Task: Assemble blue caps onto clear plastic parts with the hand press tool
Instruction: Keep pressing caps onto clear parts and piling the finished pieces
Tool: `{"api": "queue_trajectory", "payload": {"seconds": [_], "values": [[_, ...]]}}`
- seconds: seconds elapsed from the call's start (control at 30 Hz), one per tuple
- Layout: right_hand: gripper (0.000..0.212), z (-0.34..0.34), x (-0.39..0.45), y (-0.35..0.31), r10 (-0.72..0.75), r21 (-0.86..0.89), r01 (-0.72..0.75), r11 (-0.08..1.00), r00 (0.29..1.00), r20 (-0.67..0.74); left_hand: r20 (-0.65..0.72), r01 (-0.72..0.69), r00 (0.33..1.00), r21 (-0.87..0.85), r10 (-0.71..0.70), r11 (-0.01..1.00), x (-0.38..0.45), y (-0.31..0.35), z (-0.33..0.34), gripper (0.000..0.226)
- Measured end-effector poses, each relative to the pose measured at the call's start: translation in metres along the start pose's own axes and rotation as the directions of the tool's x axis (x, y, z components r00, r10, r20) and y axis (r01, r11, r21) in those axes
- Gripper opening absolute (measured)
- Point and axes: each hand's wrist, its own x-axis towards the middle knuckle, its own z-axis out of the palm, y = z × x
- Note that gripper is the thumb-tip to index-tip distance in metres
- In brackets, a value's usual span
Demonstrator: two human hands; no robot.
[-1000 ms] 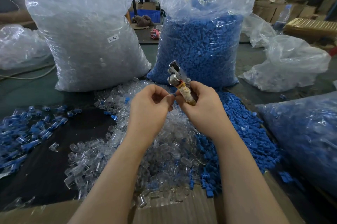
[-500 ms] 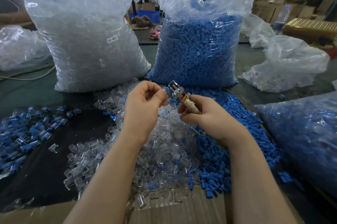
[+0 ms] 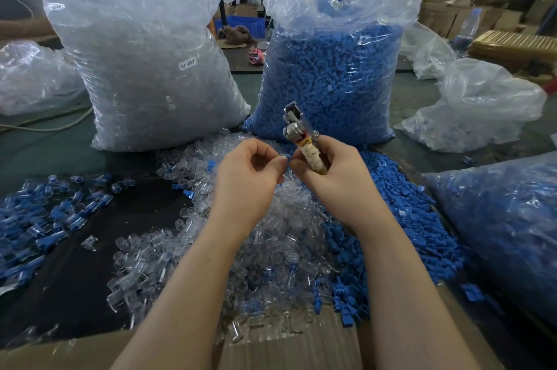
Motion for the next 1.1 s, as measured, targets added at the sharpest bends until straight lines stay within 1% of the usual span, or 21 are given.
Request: {"api": "queue_trajectory", "payload": {"seconds": [0.23,0.37,0.47,0.53,0.63,0.73,0.97,1.1], "values": [[0.008,0.002,-0.001,-0.001,-0.024,-0.069,0.024,0.997,1.0,-0.006,0.017,0.021,1.0,0.024,-0.021,0.999,-0.001,0.002,0.0,0.017],[0.005,0.001,0.0,-0.002,-0.012,-0.046,0.013,0.999,1.0,0.005,0.021,0.007,1.0,0.023,-0.007,1.0,-0.001,0.001,0.0,0.016],[0.005,-0.004,-0.001,-0.001,0.041,0.022,-0.043,0.999,0.996,0.074,0.021,-0.023,1.0,0.011,0.023,1.0,0.001,-0.002,-0.001,0.015],[0.006,-0.01,-0.003,0.001,0.086,0.048,-0.093,0.994,0.986,0.145,0.021,-0.045,0.999,-0.041,0.046,0.998,0.003,-0.003,-0.003,0.01],[0.009,-0.016,-0.005,0.004,0.131,0.03,-0.143,0.989,0.96,0.249,0.026,-0.071,0.997,-0.109,0.074,0.991,0.005,-0.005,-0.007,0.009],[0.011,-0.017,-0.006,0.005,0.142,0.021,-0.156,0.987,0.938,0.316,0.027,-0.093,0.995,-0.14,0.097,0.986,0.006,-0.006,-0.008,0.013],[0.01,-0.016,-0.006,0.005,0.152,-0.052,-0.143,0.988,0.926,0.346,0.039,-0.125,0.99,-0.154,0.132,0.98,0.007,-0.008,-0.009,0.016],[0.009,-0.016,-0.006,0.004,0.148,-0.064,-0.134,0.989,0.926,0.348,0.059,-0.127,0.989,-0.163,0.138,0.978,0.007,-0.008,-0.01,0.017]]}}
